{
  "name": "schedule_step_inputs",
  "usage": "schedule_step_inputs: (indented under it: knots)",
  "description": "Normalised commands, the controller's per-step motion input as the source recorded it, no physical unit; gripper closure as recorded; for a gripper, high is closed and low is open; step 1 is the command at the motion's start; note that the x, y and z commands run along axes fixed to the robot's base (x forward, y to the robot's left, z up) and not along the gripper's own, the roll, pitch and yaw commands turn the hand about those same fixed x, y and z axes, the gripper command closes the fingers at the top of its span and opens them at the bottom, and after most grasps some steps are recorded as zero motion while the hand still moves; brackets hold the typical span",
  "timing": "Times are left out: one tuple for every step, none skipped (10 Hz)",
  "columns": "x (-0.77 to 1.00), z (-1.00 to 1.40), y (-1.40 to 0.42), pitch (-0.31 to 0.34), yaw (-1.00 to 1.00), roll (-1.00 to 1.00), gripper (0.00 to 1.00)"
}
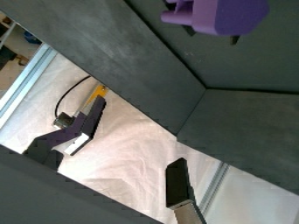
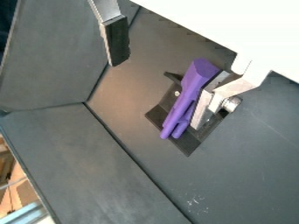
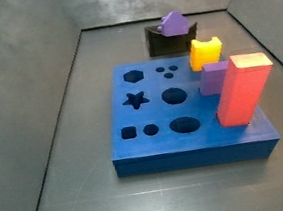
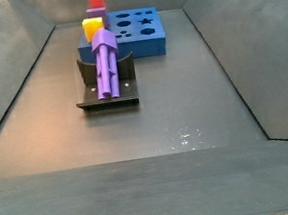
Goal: Pick up the 3 prong object. Move up. Rotate the 3 prong object. Place the 3 prong object on the fixture. Regrasp the 3 prong object. Move to above the board. Insert the 3 prong object.
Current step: Regrasp the 3 prong object.
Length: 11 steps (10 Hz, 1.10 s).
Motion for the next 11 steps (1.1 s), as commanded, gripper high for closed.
schedule_step_inputs:
  knots:
    - [0.06, -1.0, 0.03, -0.057, 0.14, 0.16, 0.0]
    - [0.06, -1.0, 0.03, -0.078, 0.12, 0.13, 0.0]
    - [0.07, -1.0, 0.02, -0.093, 0.08, 0.09, 0.0]
    - [0.08, -1.0, 0.02, -0.094, 0.06, 0.08, 0.0]
    - [0.09, -1.0, 0.02, -0.095, 0.02, 0.07, 0.0]
    - [0.09, -1.0, 0.02, -0.091, 0.01, 0.07, 0.0]
    - [0.1, -1.0, 0.02, -0.071, -0.01, 0.06, 0.0]
    - [0.1, -1.0, 0.01, -0.055, -0.02, 0.06, 0.0]
    - [0.12, -1.0, 0.01, -0.032, -0.03, 0.06, 0.0]
    - [0.11, -0.86, 0.0, -0.01, -0.02, 0.07, 0.0]
    - [0.1, -0.65, 0.0, 0.019, -0.01, 0.07, 0.0]
